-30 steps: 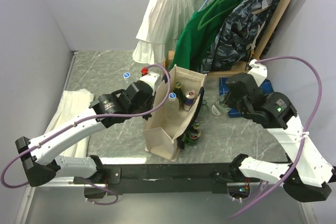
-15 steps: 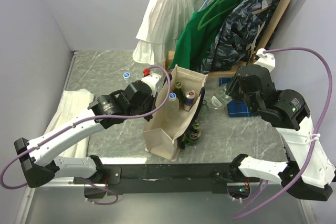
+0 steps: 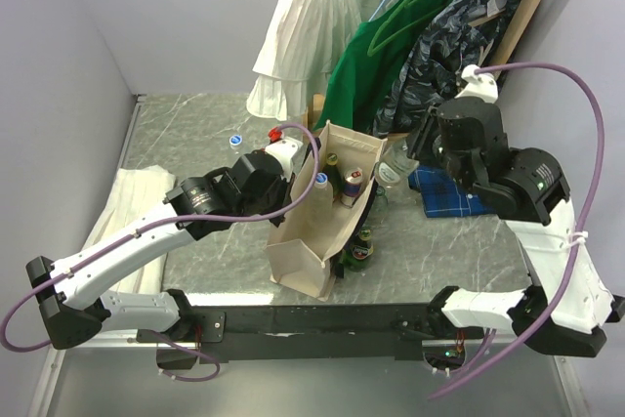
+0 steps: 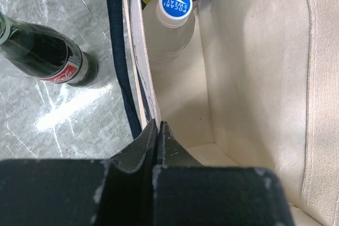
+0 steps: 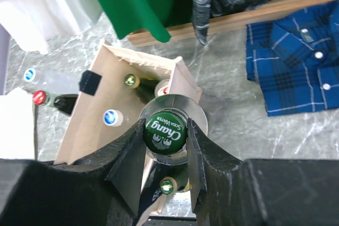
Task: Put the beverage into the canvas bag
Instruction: Place the drink in the canvas bag.
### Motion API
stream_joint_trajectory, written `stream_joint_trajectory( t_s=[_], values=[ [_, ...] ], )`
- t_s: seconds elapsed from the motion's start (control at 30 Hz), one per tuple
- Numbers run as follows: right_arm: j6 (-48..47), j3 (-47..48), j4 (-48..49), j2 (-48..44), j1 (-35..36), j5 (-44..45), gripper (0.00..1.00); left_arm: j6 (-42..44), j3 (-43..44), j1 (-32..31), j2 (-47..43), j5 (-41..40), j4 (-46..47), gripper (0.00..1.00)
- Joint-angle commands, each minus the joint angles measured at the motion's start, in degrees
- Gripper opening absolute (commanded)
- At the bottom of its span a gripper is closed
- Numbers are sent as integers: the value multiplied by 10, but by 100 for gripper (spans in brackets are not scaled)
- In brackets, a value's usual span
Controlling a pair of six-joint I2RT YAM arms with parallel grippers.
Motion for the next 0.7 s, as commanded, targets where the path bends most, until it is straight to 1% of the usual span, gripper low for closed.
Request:
stream_joint_trajectory(
  t_s=[0.0,0.17,0.67],
  values=[
    [-19,62,102,3,0,-4,0,8,10,-7,-19,1,28,1],
    [-28,89,103,20,7,-16,0,9,10,-7,-18,-3,25,1],
    [-35,115,105,58,49,-28,0,6,1,-8,-18,-12,26,1]
  ],
)
